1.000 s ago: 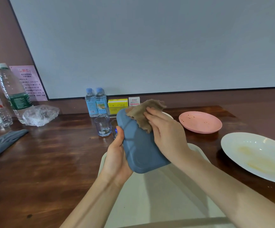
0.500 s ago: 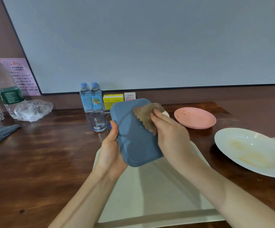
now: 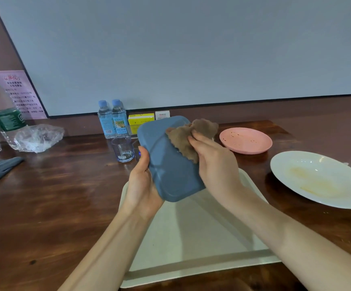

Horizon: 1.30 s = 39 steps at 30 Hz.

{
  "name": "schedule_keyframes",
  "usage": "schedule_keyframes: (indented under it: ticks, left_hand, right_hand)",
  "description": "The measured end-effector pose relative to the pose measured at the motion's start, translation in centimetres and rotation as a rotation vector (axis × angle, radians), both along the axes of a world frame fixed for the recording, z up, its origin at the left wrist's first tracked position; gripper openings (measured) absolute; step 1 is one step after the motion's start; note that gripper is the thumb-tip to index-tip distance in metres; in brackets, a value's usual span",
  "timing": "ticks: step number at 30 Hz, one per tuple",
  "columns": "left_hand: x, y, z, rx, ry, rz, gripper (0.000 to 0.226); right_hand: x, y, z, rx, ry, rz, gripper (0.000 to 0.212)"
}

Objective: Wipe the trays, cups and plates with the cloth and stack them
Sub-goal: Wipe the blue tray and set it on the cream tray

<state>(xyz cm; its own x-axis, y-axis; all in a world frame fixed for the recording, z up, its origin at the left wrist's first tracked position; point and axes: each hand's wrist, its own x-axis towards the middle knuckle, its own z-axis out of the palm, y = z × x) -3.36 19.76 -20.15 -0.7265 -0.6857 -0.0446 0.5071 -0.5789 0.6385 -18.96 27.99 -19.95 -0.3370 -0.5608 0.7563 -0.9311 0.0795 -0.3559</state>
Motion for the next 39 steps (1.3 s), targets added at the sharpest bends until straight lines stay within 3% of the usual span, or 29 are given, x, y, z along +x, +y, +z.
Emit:
schedule_keyframes:
  ticks: [5,8,13,17,23,30,35,39]
  left_hand:
    - [0.1,-0.4,-0.2,0.029,0.049,-0.015,0.067]
    - [0.1,-0.7,-0.5,0.036,0.057,-0.021,0.067]
    - [0.2,0.1,0.2,0.024,0.064,-0.016,0.063]
    - [0.4,0.3,0.3,0.032,0.066,-0.014,0.068]
    - [0.6,-0.2,0.0,0.028,0.077,-0.065,0.082]
    - [0.4,0.4,0.5,0.043,0.074,-0.001,0.067]
    - [0.1,0.7,0.5,0.096,0.069,-0.025,0.067]
    - [0.2,0.3,0.4,0.066,0.033,-0.026,0.073]
  right_hand:
    - [5.8,0.9,-2.4,0.037,0.099,0.128,0.047]
    - [4.9,1.4,-2.7,0.077,0.147,0.209,0.046]
    - [0.0,1.3,-1.4,0.04,0.033,0.057,0.04]
    - [2.5,1.8,-2.0,0.017,0.03,0.009,0.042]
    - [6.4,2.9,-3.0,0.054,0.16,0.242,0.044]
    - [1.2,2.1,-1.2,0.025,-0.059,0.03,0.03]
    - [6.7,3.2,-2.1,0.046,-0.037,0.207,0.019]
    - [5.3,2.9,-1.5,0.075,-0.076,0.326,0.018]
